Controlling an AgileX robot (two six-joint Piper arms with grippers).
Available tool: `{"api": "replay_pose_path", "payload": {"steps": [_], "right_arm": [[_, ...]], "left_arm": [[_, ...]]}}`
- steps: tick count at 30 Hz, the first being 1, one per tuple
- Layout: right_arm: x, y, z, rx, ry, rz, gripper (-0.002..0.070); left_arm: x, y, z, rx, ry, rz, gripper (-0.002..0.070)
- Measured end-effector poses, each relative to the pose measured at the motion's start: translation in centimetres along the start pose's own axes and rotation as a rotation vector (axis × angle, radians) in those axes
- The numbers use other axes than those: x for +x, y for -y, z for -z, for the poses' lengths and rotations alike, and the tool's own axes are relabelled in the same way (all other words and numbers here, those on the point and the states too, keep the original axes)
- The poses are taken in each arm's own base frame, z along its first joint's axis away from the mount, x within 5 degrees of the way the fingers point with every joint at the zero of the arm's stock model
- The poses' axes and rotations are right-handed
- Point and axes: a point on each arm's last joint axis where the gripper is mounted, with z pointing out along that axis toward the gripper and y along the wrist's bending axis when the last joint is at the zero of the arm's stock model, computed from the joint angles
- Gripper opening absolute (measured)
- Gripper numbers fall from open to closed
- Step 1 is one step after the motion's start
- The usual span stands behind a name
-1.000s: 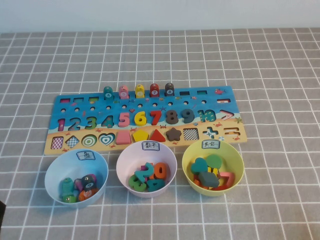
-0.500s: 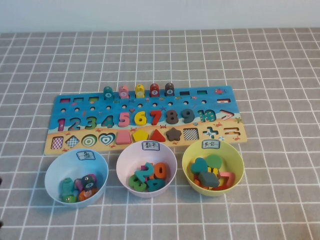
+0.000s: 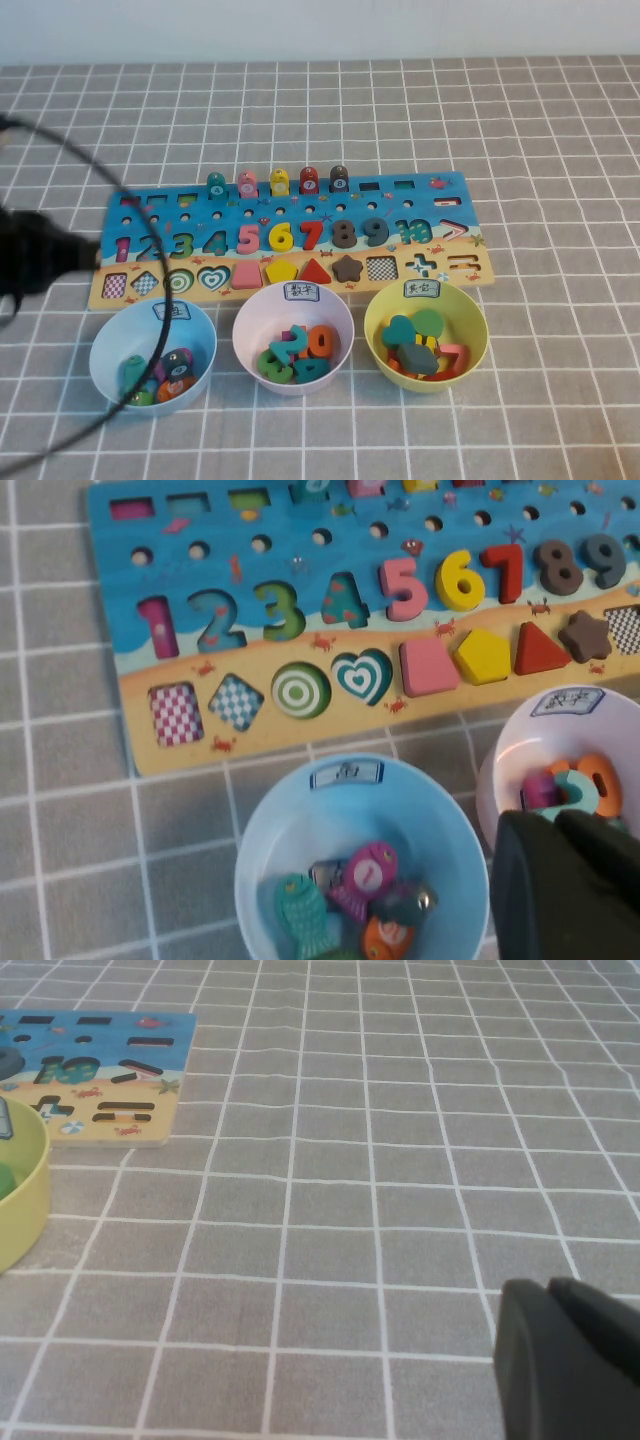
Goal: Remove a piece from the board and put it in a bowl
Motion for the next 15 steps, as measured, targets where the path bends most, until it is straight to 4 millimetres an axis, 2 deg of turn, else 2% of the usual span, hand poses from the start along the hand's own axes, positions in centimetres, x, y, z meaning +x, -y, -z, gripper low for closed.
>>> {"api": "replay_pose_path", "payload": {"steps": [8,15], "right_arm": [[0.0,0.0,0.0,0.000,0.000,0.000,-0.0017],[0.0,0.0,0.0,0.000,0.000,0.000,-0.0017]], "left_arm": [[-7.1,0.6,-5.1,0.009,-0.146,-0.091,-0.0001],[-10.9,1.6,-10.0,0.005,-0.244,-0.132,-0.0001]]}}
